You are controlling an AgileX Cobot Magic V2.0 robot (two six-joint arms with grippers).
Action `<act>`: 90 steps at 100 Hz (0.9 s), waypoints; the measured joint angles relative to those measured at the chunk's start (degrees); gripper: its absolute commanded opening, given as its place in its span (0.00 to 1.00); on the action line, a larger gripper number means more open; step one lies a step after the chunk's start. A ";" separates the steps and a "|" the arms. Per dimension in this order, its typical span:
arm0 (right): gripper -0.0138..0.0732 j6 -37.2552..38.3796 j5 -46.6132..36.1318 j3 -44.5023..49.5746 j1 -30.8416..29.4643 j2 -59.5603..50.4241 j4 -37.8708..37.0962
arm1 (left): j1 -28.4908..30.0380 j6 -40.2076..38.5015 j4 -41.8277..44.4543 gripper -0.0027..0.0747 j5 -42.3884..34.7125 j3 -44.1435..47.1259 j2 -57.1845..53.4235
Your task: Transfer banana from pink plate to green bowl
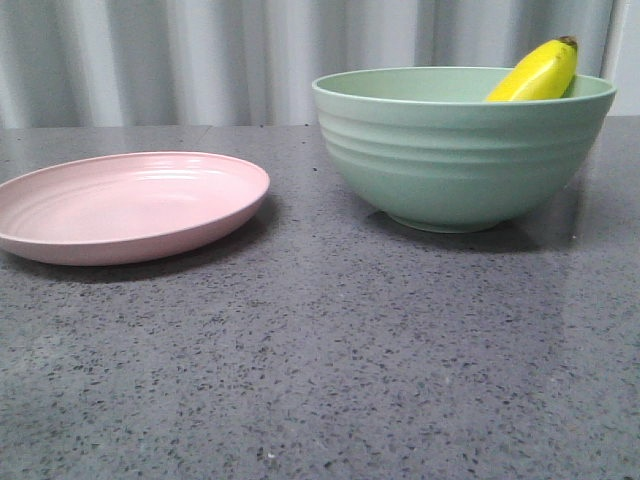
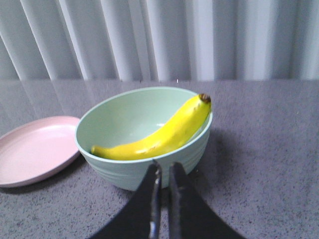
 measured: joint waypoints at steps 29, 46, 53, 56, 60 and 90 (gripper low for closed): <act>0.07 0.00 -0.57 4.21 0.00 -9.60 -0.12 | 0.00 0.00 0.00 0.01 -0.34 0.22 -0.10; 0.07 0.00 -0.58 4.19 0.00 -9.81 -0.12 | 0.00 -0.10 0.00 0.01 -0.34 0.22 -0.10; 0.07 0.00 -0.58 4.19 0.00 -9.81 -0.12 | 0.00 -0.10 0.00 0.01 -0.34 0.22 -0.10; 0.07 0.00 -0.65 4.19 0.00 -9.81 -0.12 | 0.00 -0.10 0.00 0.01 -0.34 0.22 -0.10; 0.07 0.00 -0.65 4.19 0.00 -9.81 -0.12 | 0.00 -0.10 0.00 0.01 -0.58 0.47 -0.10; 0.07 0.00 -0.65 4.19 0.00 -9.81 -0.12 | 8.48 -0.34 9.97 0.01 -6.25 6.03 -0.23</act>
